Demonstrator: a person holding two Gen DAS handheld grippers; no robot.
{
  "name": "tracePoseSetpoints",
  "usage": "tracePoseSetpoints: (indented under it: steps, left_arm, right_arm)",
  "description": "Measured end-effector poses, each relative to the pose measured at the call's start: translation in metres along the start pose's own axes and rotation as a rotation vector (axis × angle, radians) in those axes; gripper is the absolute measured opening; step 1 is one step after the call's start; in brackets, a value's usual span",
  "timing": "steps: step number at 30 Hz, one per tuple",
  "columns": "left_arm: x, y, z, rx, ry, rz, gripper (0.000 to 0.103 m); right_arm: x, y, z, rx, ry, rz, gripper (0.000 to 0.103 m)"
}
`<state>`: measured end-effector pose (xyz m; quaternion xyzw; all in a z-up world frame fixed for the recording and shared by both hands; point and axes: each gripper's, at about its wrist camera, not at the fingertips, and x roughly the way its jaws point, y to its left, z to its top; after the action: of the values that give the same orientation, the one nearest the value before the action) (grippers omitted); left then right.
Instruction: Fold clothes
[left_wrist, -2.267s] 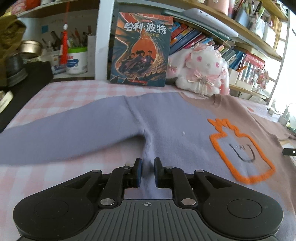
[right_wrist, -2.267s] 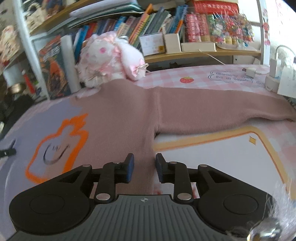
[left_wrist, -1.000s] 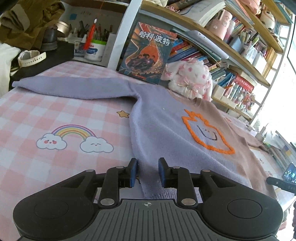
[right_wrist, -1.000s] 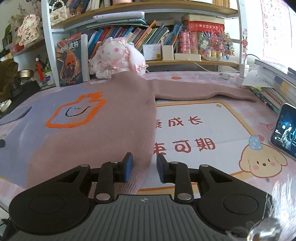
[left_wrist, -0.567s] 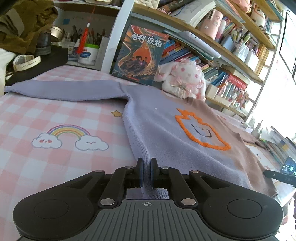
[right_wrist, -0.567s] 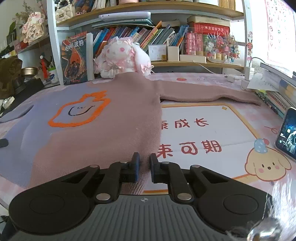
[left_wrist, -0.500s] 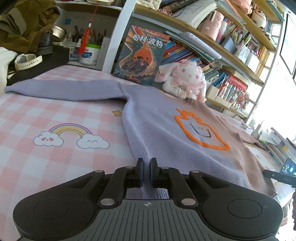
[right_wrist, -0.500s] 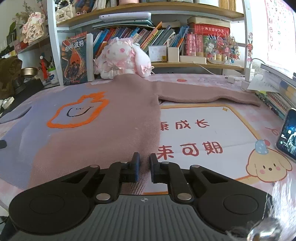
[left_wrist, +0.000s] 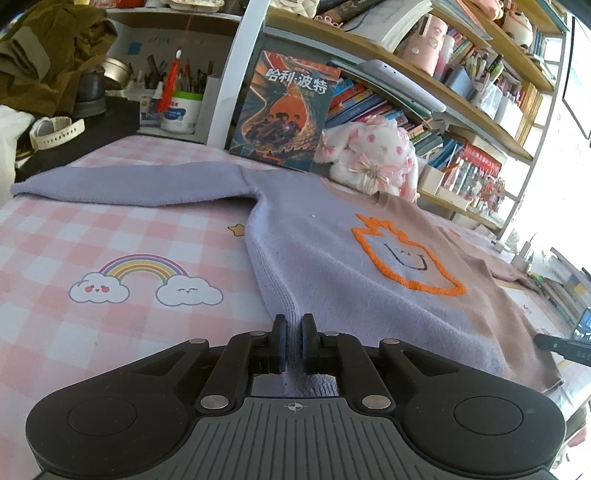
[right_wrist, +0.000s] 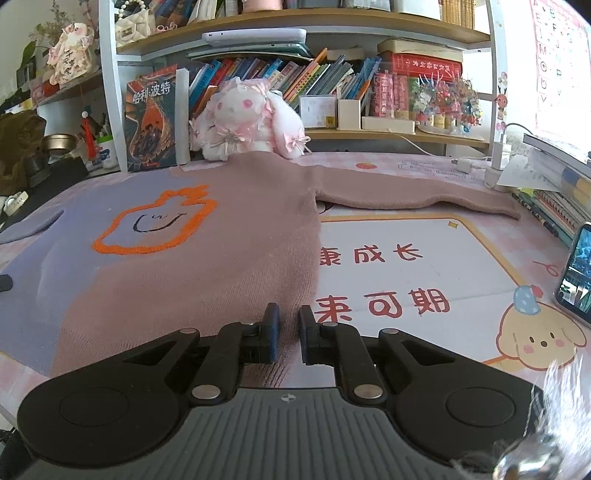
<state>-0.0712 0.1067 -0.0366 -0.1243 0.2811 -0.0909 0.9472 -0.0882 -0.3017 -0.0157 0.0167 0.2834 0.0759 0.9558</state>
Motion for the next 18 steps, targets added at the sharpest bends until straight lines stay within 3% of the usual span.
tracePoseSetpoints:
  steps: [9,11,15,18]
  left_arm:
    - [0.0,-0.006,-0.001,0.044,-0.009,0.032,0.013]
    - [-0.002,-0.009,-0.001,0.052,-0.007,0.049,0.018]
    - [-0.009,-0.017,-0.002,0.091,-0.015,0.087,0.046]
    - [-0.016,-0.025,-0.002,0.139,-0.039,0.092,0.048]
  right_arm:
    - [0.0,-0.001,-0.001,-0.002,-0.008,-0.003,0.013]
    - [-0.001,-0.002,-0.001,0.001,-0.007,-0.008,0.014]
    - [-0.003,-0.009,-0.001,0.045,0.0,-0.026,0.033]
    - [-0.007,-0.013,-0.003,0.06,-0.012,-0.014,0.04]
